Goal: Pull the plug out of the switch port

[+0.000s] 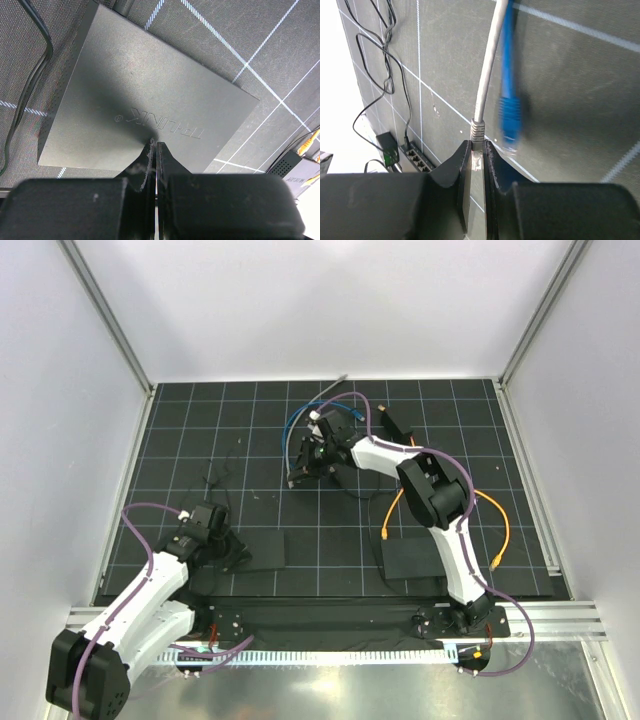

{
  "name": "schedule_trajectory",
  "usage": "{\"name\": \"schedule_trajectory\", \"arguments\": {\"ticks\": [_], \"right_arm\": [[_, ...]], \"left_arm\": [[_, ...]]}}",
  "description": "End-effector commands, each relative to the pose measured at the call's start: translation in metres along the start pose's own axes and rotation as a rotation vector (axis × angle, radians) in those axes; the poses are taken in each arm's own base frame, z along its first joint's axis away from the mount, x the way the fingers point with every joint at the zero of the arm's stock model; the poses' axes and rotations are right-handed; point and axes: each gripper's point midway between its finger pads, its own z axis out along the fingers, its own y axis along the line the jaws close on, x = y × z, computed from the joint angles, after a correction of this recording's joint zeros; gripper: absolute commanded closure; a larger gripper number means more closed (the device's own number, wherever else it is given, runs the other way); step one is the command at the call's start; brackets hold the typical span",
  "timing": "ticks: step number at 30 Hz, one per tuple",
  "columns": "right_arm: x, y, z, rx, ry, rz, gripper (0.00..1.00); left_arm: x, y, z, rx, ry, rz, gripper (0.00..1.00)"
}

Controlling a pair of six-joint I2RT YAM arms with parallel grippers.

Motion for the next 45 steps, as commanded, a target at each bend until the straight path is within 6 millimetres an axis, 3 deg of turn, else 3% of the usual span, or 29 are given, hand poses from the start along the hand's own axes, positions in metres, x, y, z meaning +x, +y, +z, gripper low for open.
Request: {"name": "schedule_trajectory", "arguments": {"ticks": [1,4,11,16,20,24,29,30,36,41,45], "right_arm": [[0.005,0.008,-0.002,-0.057,0.058,-0.019,0.99],[0.007,0.014,0.006,-0.107,0.067,0.012,0.99],[-0.015,0.021,0.015,-0.073,0.025,-0.032,0.99],[-0.021,0.010,0.011,0.019,0.015,-0.074,0.97],[-0.023,0.003,0.002,0.088,0.003,-0.111,0.80],[-0.025,-0.003,-0.009,0.141,-0.004,-0.149,0.69],[-0.022,0.001,-0.029,0.190,-0.022,-0.196,0.55],[-0.027,0.013,-0.043,0.192,-0.056,-0.219,0.54],[0.000,0.032,-0.080,0.223,-0.073,-0.299,0.40],[0.039,0.044,-0.084,0.169,-0.031,-0.320,0.39],[0.064,0.067,-0.071,0.073,-0.008,-0.362,0.39]], "left_arm": [[0.000,0.004,0.000,-0.019,0.001,0.016,1.00],[0.000,0.003,0.000,-0.012,0.001,0.015,1.00],[0.001,0.001,-0.002,-0.001,0.006,0.017,1.00],[-0.004,-0.004,-0.014,0.023,-0.023,0.043,1.00],[-0.018,-0.027,-0.038,0.121,-0.098,0.044,0.91],[-0.035,-0.034,-0.068,0.104,-0.168,0.089,0.80],[-0.044,-0.035,-0.088,0.066,-0.196,0.146,0.70],[-0.046,-0.036,-0.091,0.069,-0.202,0.150,0.69],[-0.053,-0.036,-0.097,0.050,-0.236,0.151,0.61],[-0.048,-0.025,-0.090,0.002,-0.211,0.097,0.70],[-0.047,0.004,-0.079,-0.104,-0.245,-0.014,0.64]]}}
